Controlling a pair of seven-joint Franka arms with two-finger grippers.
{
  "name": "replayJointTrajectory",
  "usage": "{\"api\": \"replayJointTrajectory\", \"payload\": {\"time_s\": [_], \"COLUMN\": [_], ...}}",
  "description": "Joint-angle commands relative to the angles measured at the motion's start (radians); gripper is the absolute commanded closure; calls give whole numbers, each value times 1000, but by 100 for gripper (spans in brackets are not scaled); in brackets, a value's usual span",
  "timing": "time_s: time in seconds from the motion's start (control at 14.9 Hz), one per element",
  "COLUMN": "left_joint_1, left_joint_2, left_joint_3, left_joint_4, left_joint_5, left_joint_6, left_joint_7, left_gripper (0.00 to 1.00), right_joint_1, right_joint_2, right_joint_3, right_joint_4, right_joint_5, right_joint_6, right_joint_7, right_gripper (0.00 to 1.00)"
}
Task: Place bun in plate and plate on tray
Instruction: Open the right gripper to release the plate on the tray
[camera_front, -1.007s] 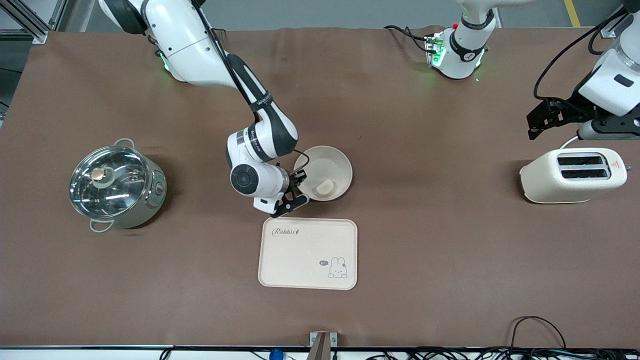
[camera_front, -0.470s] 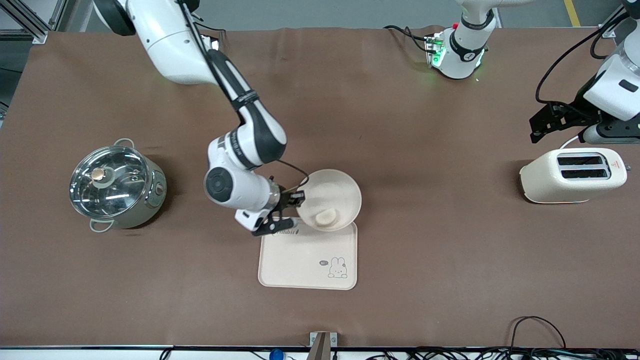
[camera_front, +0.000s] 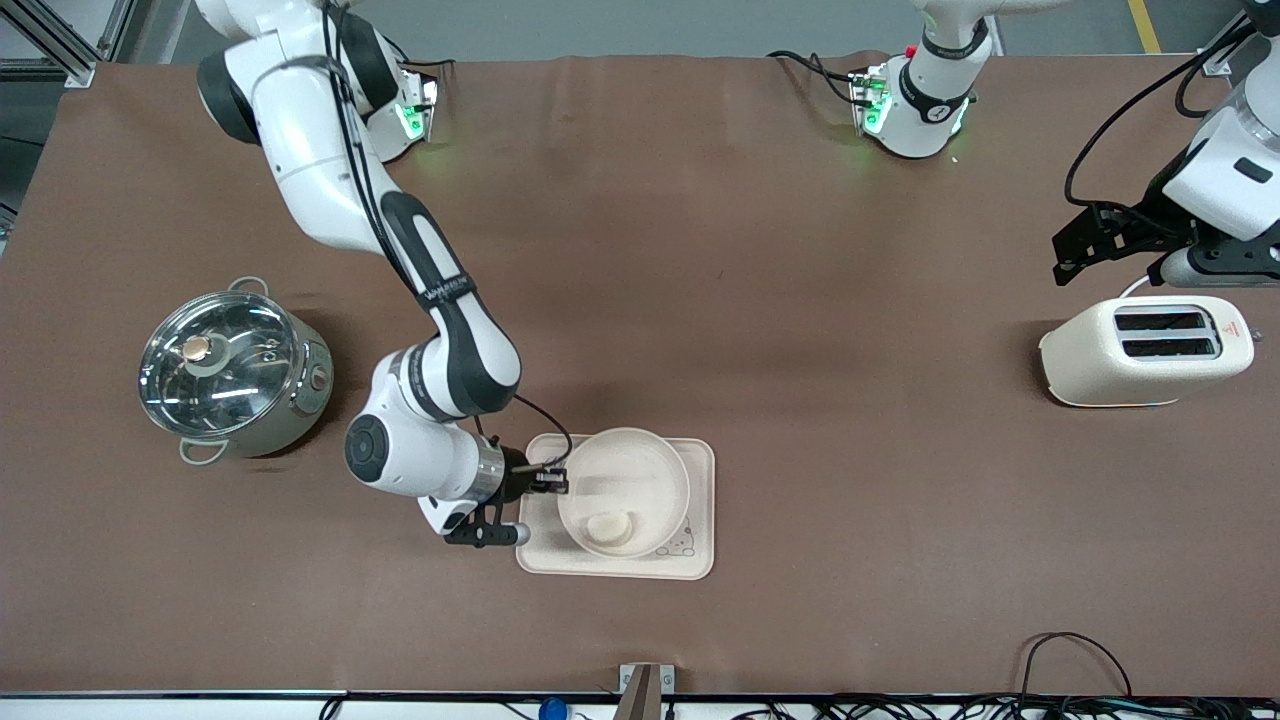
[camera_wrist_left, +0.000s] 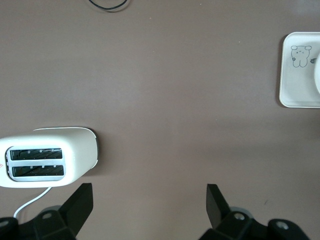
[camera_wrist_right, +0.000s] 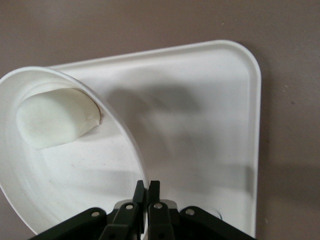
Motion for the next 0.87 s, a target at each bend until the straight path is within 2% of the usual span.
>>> {"api": "replayJointTrajectory", "payload": {"time_s": [0.0,0.2,0.27,0.34,0.47,0.54,0.67,0.81], "left_joint_1": [1,1,1,1,1,1,3,1], "left_joint_2": [1,1,1,1,1,1,1,1], "left_joint_3": [3,3,3,3,3,3,3,3], "left_joint_4": [10,10,10,10,10,10,12,10], "left_joint_5": [-14,-15,-15,-15,-15,-15,-14,-14], "left_joint_6": [1,1,1,1,1,1,1,1], "left_joint_7": [7,7,8,8,4,2,7,2], "left_gripper": [0,0,0,0,0,0,0,0], "right_joint_1": [-40,-40,-40,-40,-40,-38,-44,-86], "right_joint_2": [64,79,79,79,71,59,10,-49], "right_joint_3": [61,56,56,56,55,53,52,29], "right_joint_4": [74,74,73,73,65,62,53,51], "right_joint_5": [19,18,18,14,10,7,-2,-12], "right_joint_6": [31,32,32,29,22,20,-48,-212], "right_joint_7": [31,23,23,23,25,26,31,25], "right_gripper": [99,98,94,82,36,1,0,0]}}
